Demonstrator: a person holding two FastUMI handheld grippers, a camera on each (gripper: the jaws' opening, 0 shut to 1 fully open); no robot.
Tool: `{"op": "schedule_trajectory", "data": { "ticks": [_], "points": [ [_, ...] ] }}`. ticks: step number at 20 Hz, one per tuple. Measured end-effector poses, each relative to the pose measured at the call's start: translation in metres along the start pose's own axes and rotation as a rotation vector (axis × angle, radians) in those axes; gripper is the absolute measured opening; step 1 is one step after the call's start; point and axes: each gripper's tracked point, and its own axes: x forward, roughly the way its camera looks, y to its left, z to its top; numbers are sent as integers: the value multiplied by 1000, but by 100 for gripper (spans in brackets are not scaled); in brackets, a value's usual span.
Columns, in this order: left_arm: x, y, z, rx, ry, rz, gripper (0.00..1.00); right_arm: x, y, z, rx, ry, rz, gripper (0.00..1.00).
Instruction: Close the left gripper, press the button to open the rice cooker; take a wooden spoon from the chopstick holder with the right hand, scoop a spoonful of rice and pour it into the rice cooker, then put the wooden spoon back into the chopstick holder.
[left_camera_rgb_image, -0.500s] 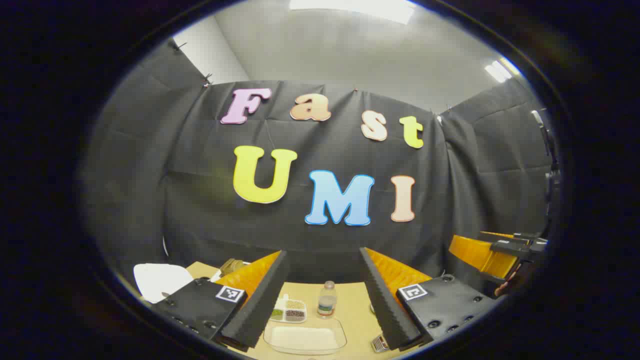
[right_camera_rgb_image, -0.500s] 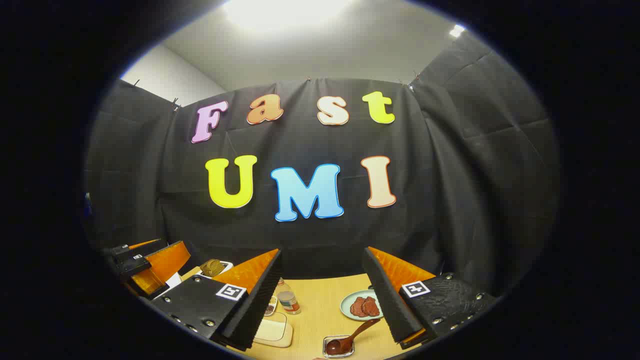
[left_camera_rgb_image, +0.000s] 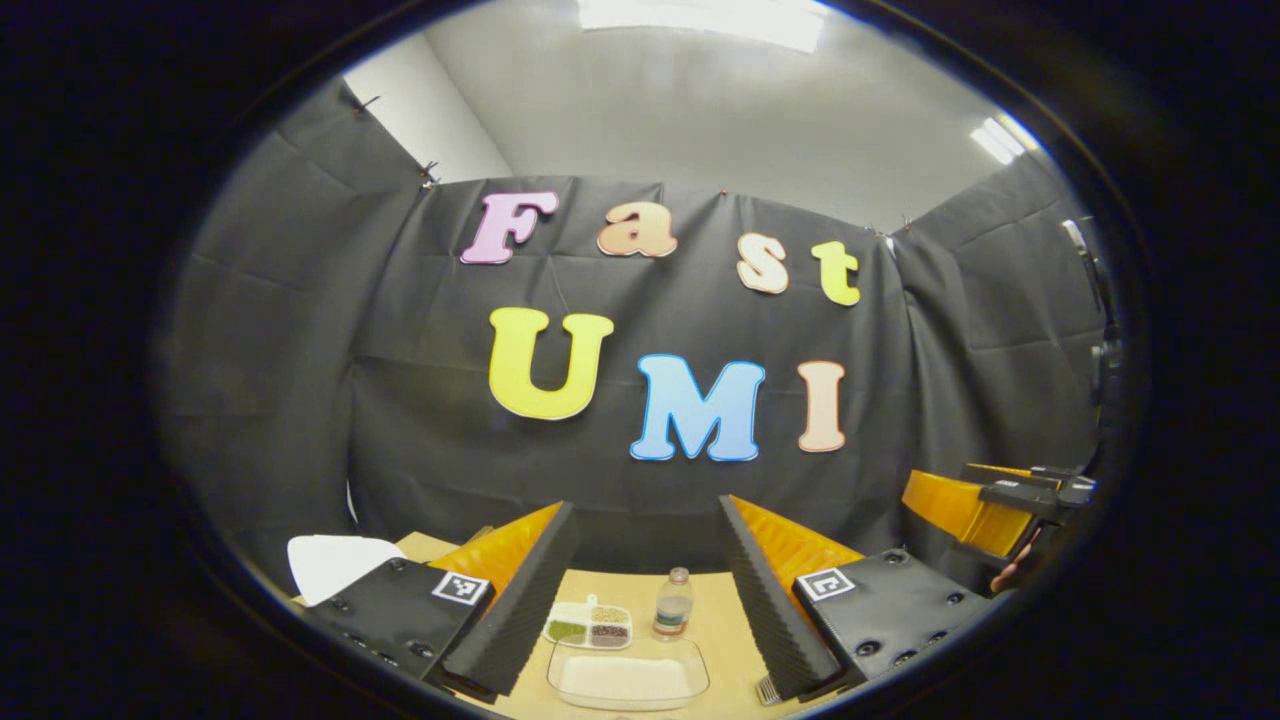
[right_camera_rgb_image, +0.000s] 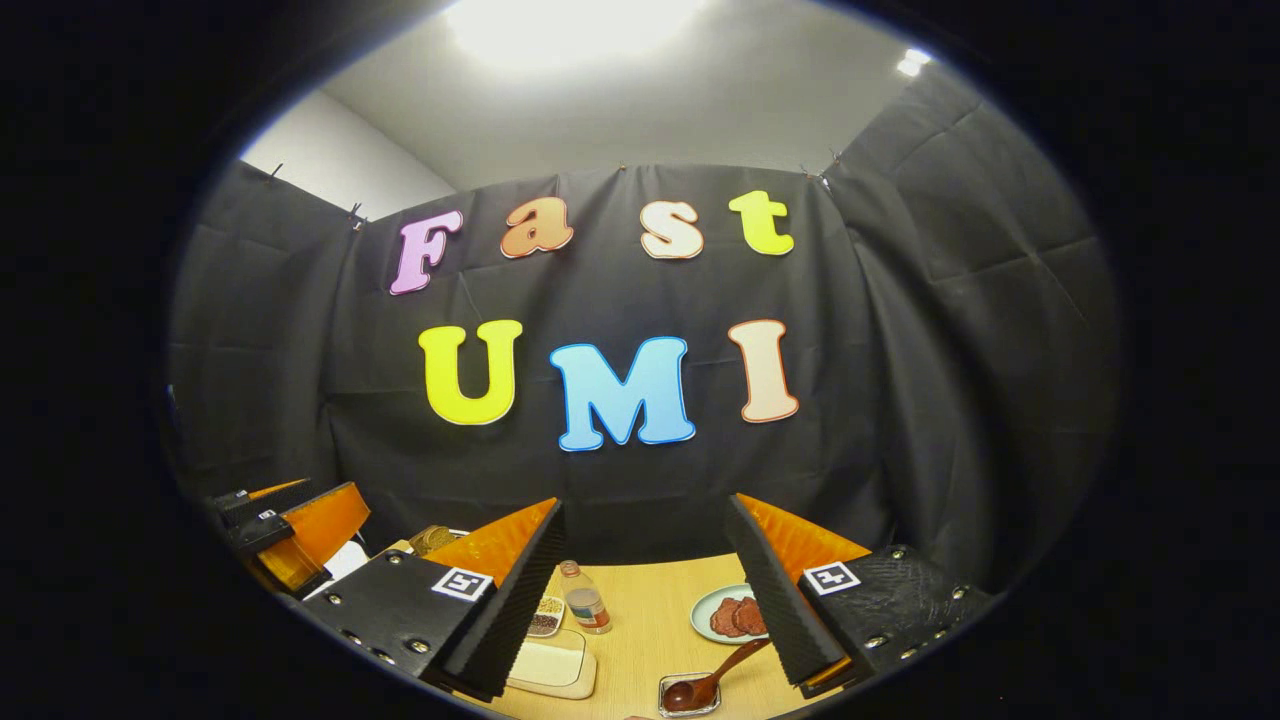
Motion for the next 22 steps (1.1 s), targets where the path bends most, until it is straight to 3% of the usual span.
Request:
{"op": "schedule_trajectory", "data": {
  "ticks": [12,14,15,16,17,18,21,22],
  "points": [
    [-3,33,-13,-10,22,9,94,-9,13,-9,-23,14,5,98],
    [-2,44,-20,-21,36,10,98,-10,12,-12,-29,23,-3,97],
    [-1,56,-23,-20,43,26,88,-10,10,-13,-32,26,-7,97],
    [0,69,-27,-18,52,41,86,-10,8,-16,-35,30,-12,97],
    [2,82,-33,-14,66,58,75,-10,8,-17,-35,34,-14,97],
    [2,97,-40,-9,87,75,71,-10,8,-19,-35,38,-15,97],
    [3,145,-66,-31,176,140,9,-8,7,-24,-43,53,-16,97],
    [3,160,-74,-60,215,150,8,-7,8,-27,-44,58,-14,97]
  ]
}}
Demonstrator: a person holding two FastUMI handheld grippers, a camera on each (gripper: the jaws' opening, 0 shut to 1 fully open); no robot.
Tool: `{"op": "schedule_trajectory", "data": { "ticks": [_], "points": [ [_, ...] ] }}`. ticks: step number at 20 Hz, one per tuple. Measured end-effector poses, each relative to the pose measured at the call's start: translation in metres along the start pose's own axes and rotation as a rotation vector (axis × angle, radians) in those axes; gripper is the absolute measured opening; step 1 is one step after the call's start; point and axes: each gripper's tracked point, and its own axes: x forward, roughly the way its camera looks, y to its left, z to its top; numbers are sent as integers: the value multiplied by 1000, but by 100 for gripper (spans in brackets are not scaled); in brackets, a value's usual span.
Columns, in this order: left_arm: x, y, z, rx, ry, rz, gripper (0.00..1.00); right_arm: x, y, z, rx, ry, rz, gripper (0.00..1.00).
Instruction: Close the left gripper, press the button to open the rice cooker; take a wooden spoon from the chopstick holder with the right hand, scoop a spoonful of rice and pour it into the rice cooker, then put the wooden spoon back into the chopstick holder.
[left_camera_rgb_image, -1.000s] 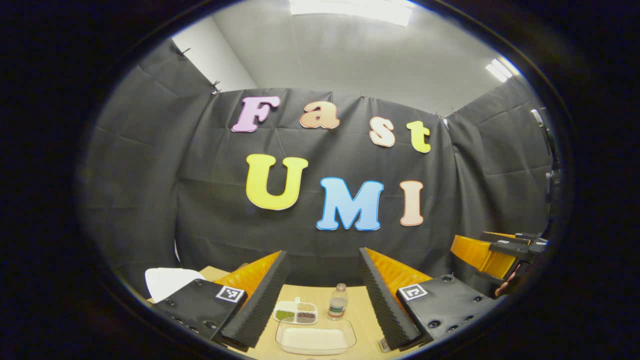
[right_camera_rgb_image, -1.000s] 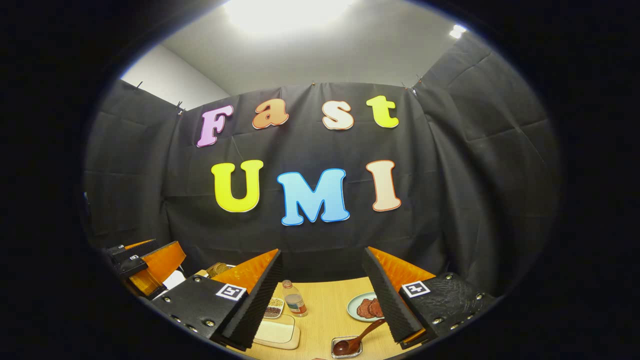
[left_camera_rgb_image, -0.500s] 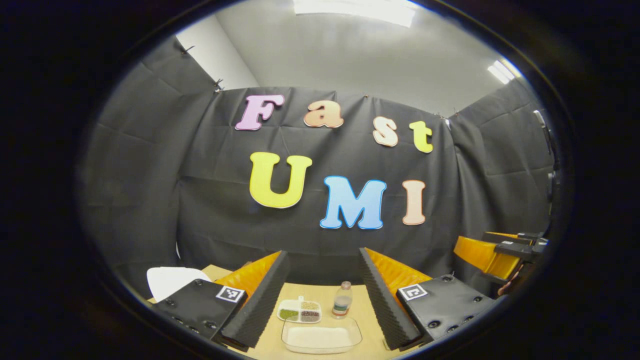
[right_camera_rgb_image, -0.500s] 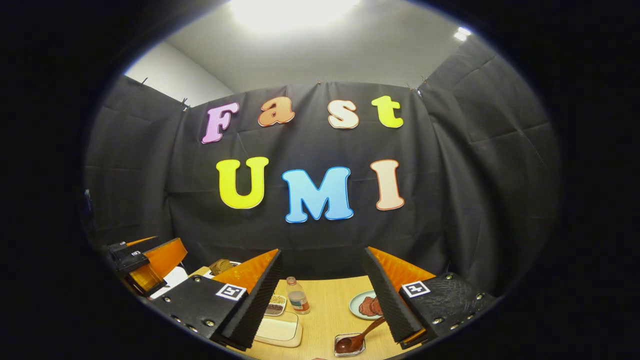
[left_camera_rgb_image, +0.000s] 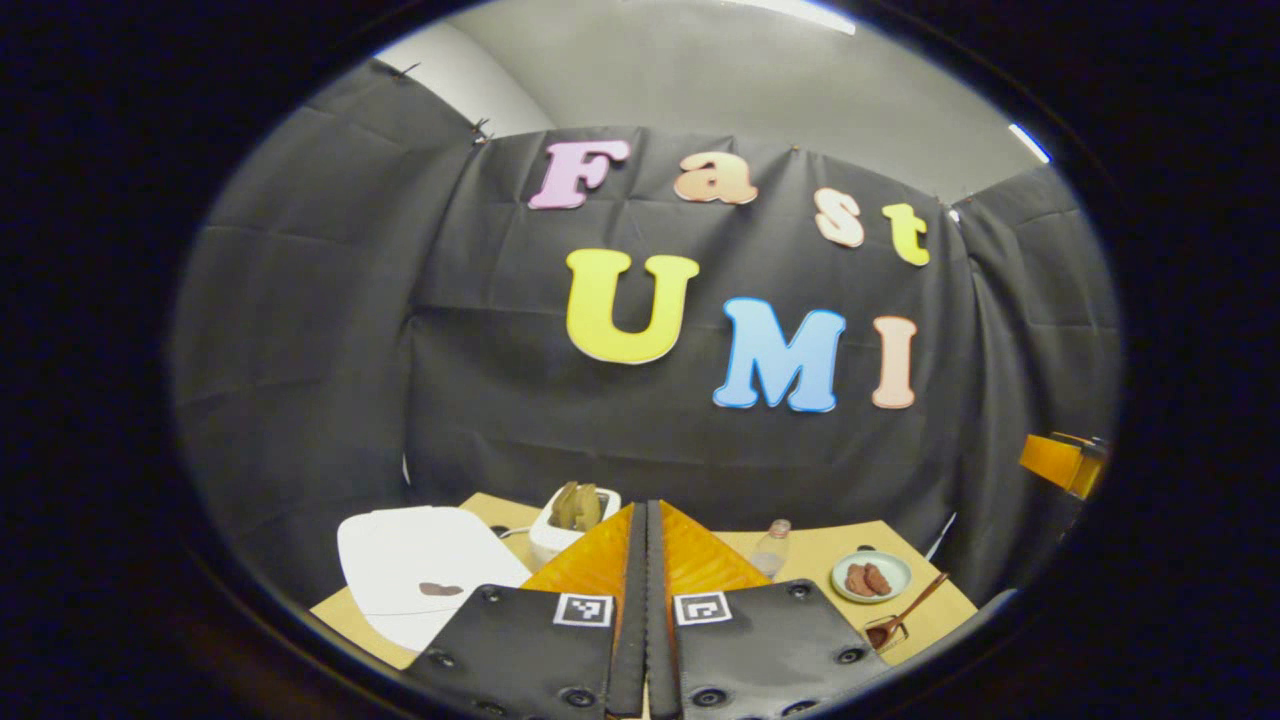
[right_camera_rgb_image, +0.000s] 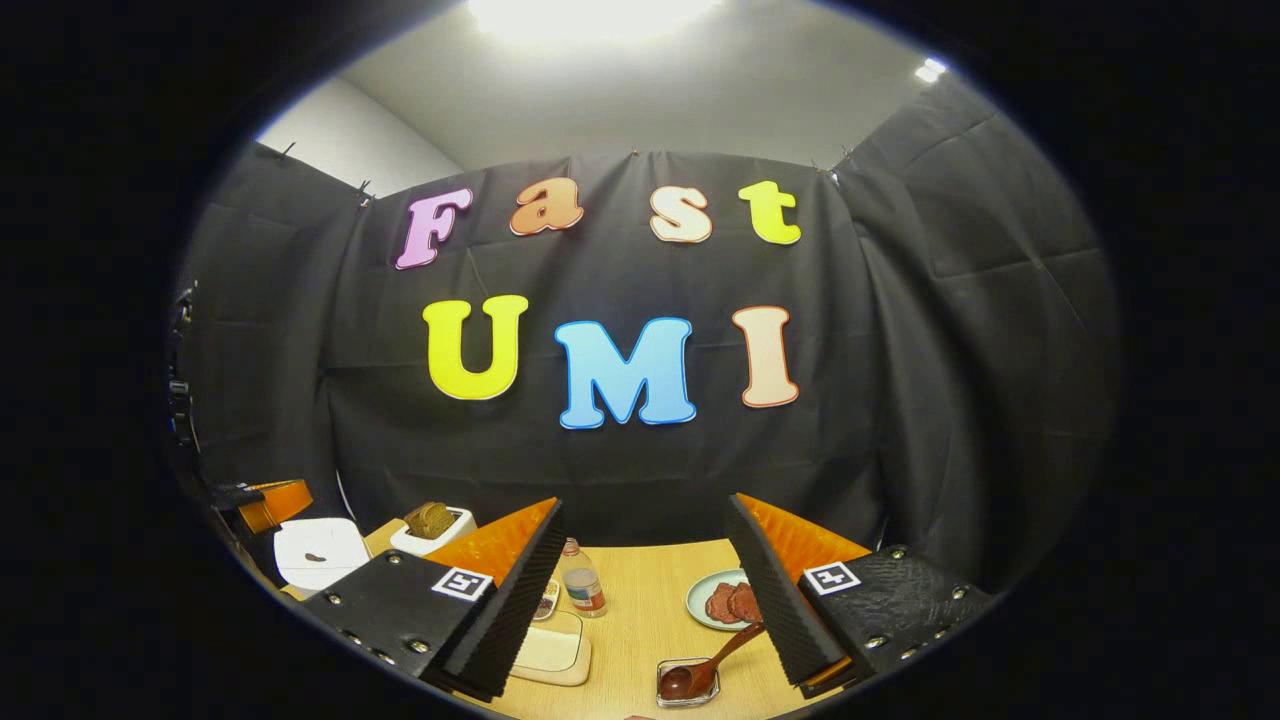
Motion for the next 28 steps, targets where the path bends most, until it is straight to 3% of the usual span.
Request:
{"op": "schedule_trajectory", "data": {
  "ticks": [4,5,12,14,15,19,20,21,25,28],
  "points": [
    [25,76,-40,-114,175,71,7,4,1,-12,0,29,6,97],
    [30,93,-49,-132,211,87,9,6,0,-16,1,39,7,92],
    [52,178,-113,-275,394,187,9,13,-4,-37,34,94,8,97],
    [56,187,-126,-280,416,209,9,14,-7,-40,32,101,3,97],
    [58,190,-132,-271,431,218,8,15,-9,-42,33,106,-1,92],
    [73,204,-159,-222,483,277,8,16,-16,-47,39,122,-12,97],
    [67,204,-174,-215,533,290,8,17,-18,-48,36,122,-15,92],
    [62,204,-162,-183,498,297,9,18,-20,-47,37,120,-18,97],
    [71,203,-163,-178,497,302,8,18,-22,-48,38,122,-16,97],
    [75,209,-123,-136,374,335,8,19,-25,-44,30,111,-15,97]
  ]
}}
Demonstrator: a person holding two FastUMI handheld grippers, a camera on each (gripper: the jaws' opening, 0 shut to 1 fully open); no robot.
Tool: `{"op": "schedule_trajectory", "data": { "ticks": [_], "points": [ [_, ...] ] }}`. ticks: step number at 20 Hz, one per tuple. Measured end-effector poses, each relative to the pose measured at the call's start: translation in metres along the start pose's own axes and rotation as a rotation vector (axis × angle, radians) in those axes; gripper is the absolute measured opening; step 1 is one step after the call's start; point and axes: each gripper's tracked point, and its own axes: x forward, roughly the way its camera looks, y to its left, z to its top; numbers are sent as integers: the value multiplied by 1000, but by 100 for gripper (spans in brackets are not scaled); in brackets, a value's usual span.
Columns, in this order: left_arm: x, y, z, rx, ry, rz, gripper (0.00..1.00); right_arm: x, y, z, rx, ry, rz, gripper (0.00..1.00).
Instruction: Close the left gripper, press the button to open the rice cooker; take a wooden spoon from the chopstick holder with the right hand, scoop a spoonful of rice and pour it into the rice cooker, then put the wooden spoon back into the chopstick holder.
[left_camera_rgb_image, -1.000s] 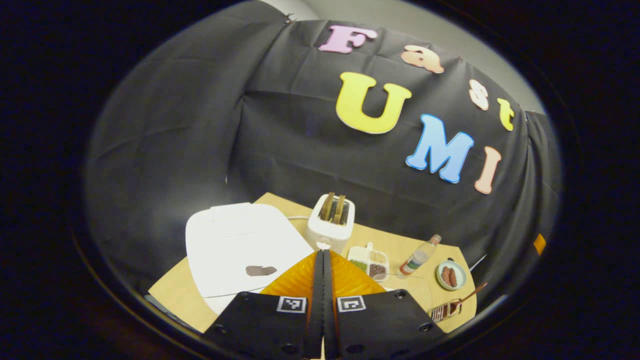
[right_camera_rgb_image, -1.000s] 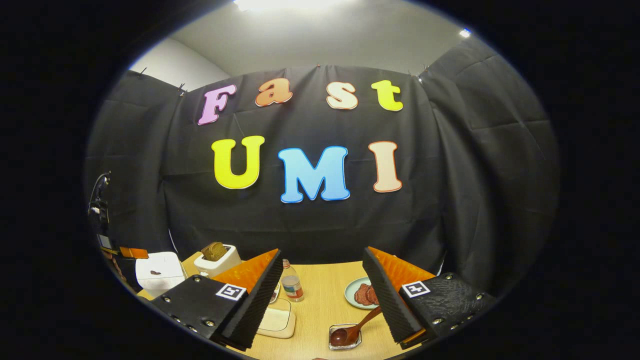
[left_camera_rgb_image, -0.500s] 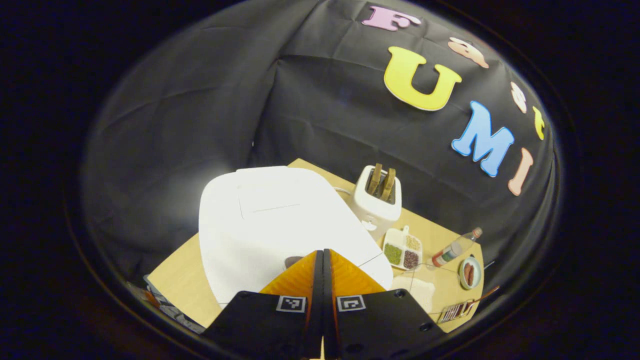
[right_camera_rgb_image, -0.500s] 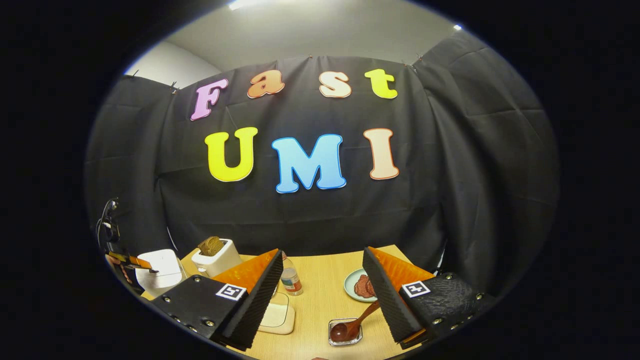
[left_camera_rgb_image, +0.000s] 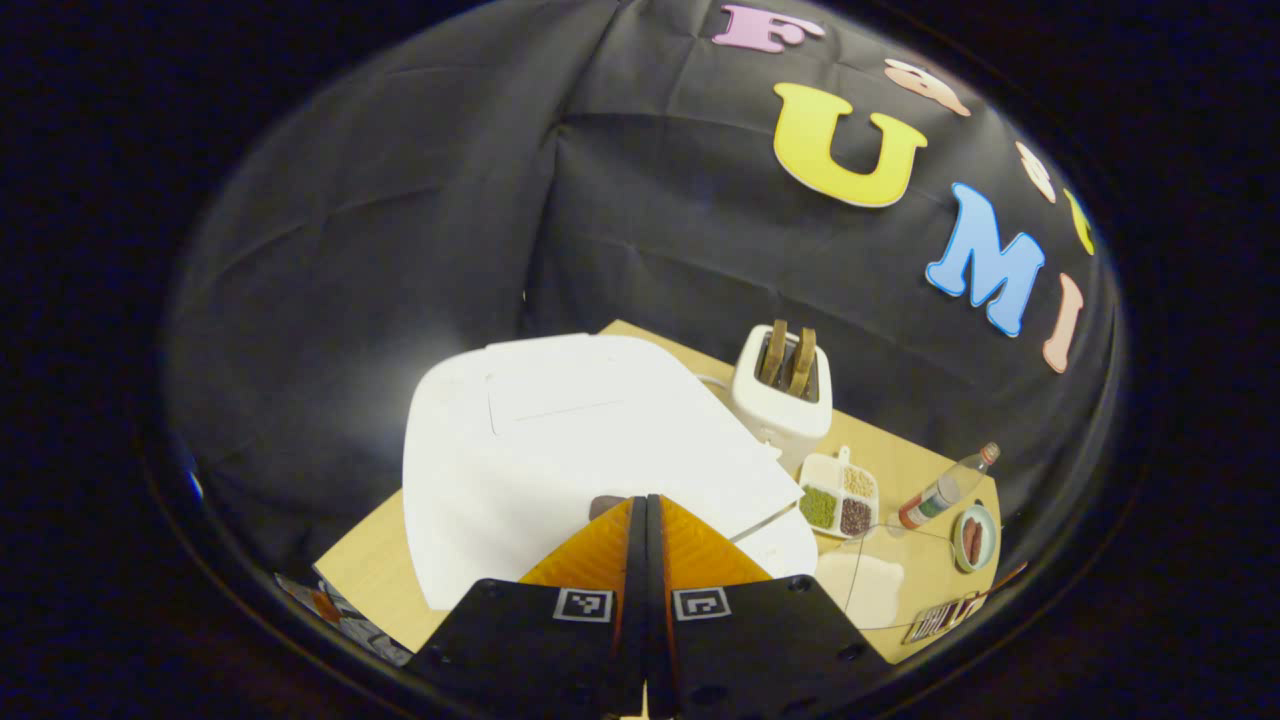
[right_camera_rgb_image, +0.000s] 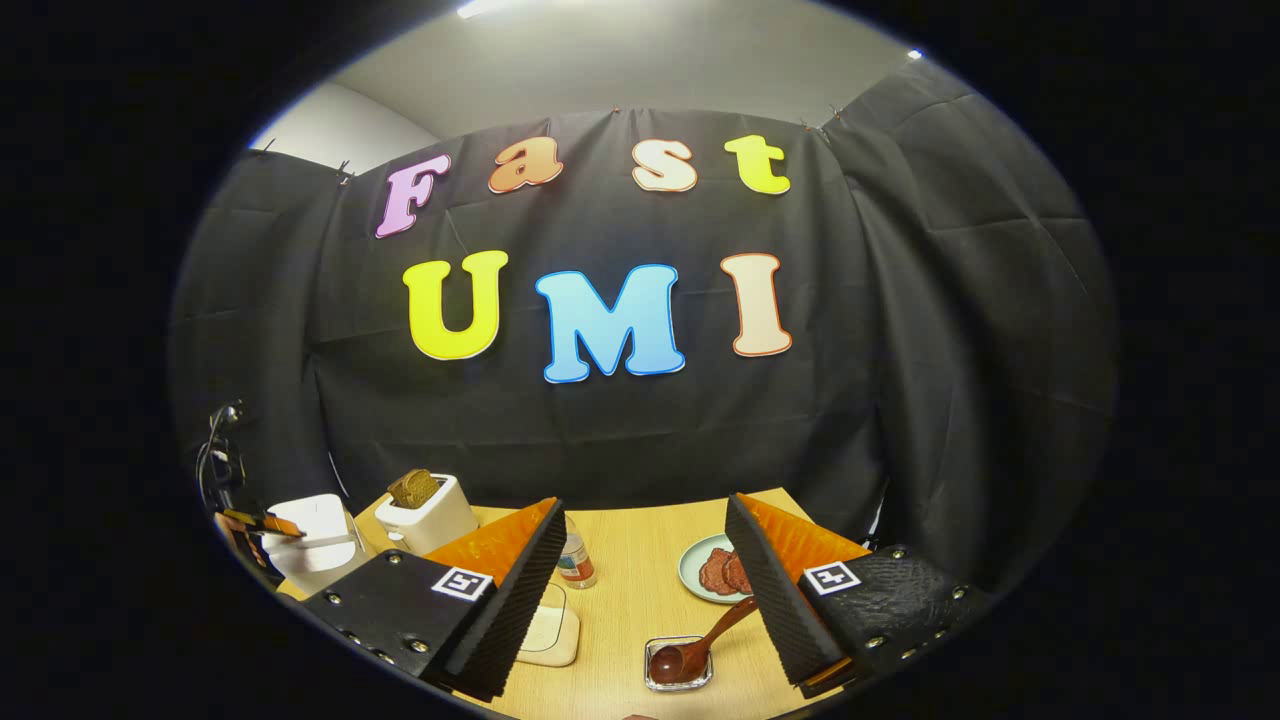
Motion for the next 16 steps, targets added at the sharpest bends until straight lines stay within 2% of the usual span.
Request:
{"op": "schedule_trajectory", "data": {
  "ticks": [4,6,7,8,9,11,14,15,16],
  "points": [
    [-38,-7,66,77,-202,46,9,0,-1,0,0,-5,8,98],
    [-64,-23,94,69,-307,19,13,-1,-3,1,0,-12,13,97],
    [-84,-36,106,63,-358,-10,30,-2,-4,2,-2,-16,18,97],
    [-107,-47,110,60,-409,-23,46,-2,-4,2,-4,-20,26,93],
    [-123,-58,115,64,-452,-42,63,-3,-4,3,-4,-23,34,97],
    [-151,-87,116,68,-519,-107,74,-3,-7,5,0,-31,38,97],
    [-194,-141,97,123,-575,-190,77,-3,-11,7,0,-43,37,97],
    [-208,-158,92,142,-591,-211,77,-4,-13,6,-2,-45,36,92],
    [-220,-177,84,158,-606,-238,73,-4,-15,7,-4,-49,35,97]
  ]
}}
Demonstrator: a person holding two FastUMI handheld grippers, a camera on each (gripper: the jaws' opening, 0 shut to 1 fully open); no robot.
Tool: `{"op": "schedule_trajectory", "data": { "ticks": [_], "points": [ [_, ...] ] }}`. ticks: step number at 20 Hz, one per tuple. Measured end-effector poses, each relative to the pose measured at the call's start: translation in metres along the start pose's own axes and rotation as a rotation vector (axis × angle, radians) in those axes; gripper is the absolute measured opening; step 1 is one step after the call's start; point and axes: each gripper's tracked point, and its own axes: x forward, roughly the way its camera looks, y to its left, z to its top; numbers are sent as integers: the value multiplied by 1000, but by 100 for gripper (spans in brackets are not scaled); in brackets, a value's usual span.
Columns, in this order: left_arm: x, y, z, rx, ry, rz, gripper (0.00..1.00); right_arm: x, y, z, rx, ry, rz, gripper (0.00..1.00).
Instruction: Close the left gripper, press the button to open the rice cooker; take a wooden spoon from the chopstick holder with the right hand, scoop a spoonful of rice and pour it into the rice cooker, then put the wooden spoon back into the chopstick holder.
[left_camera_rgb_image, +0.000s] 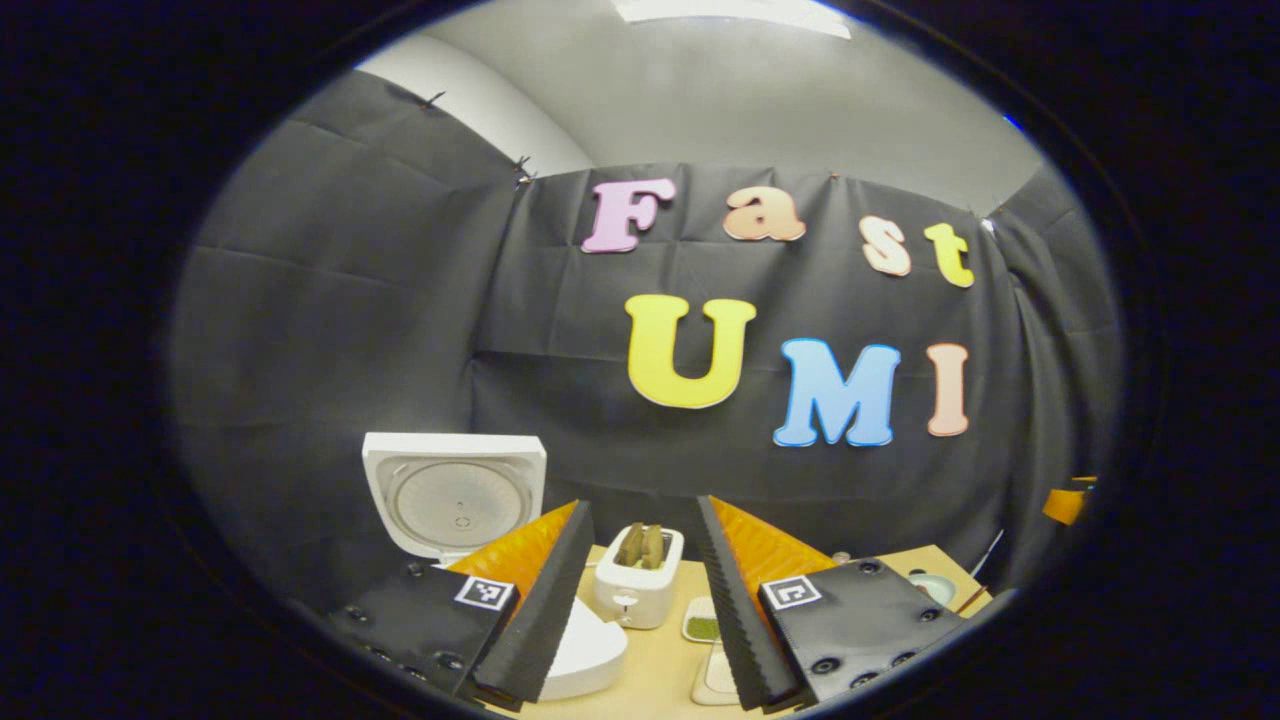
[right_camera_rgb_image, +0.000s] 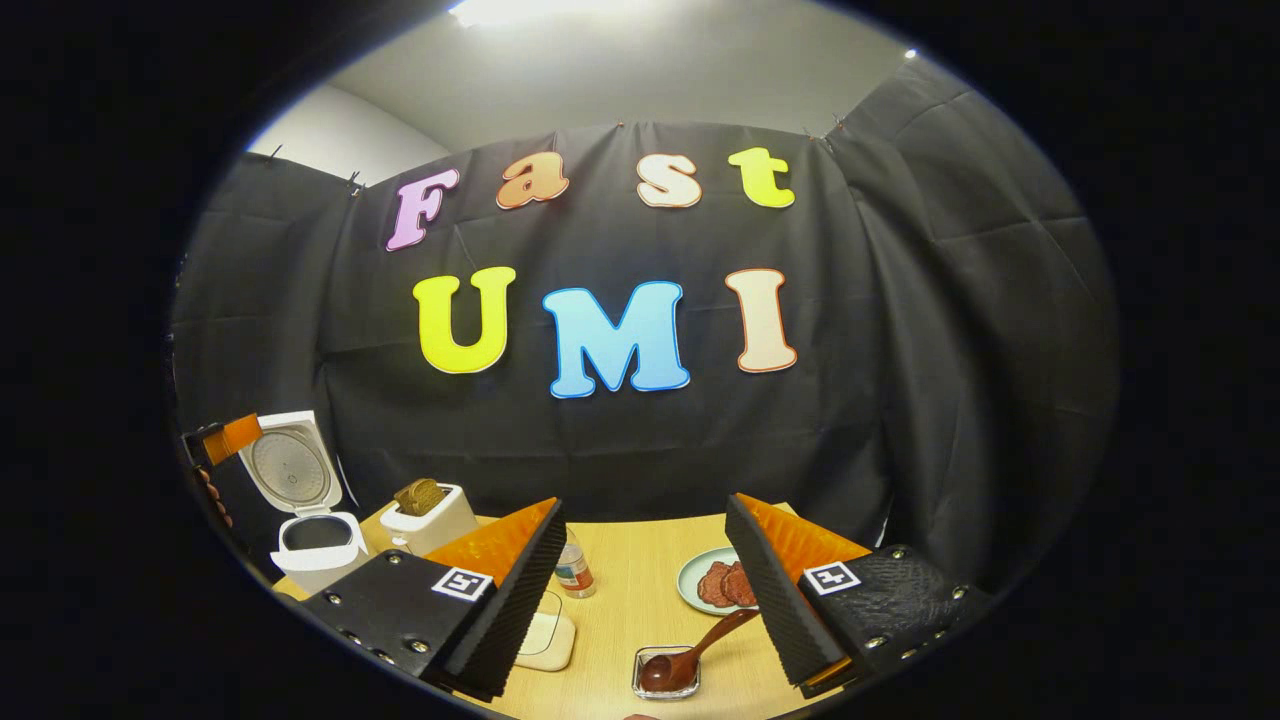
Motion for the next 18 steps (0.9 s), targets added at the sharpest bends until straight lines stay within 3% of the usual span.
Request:
{"op": "schedule_trajectory", "data": {
  "ticks": [3,6,8,10,13,14,15,18],
  "points": [
    [-16,-56,1,33,-43,-97,77,3,-15,-11,0,10,-10,97],
    [-27,-89,-5,48,-47,-156,99,7,-35,-37,18,68,-14,97],
    [-30,-100,-8,37,-27,-175,92,14,-52,-57,42,112,-24,97],
    [-28,-103,-11,30,-9,-173,98,24,-68,-81,70,164,-36,97],
    [-25,-103,-18,13,27,-156,98,42,-81,-123,124,260,-29,98],
    [-24,-103,-21,13,38,-146,93,48,-86,-137,143,295,-30,97],
    [-23,-102,-24,14,53,-137,98,54,-90,-150,157,323,-30,98],
    [-22,-102,-35,14,96,-101,94,69,-94,-193,224,424,-10,98]
  ]
}}
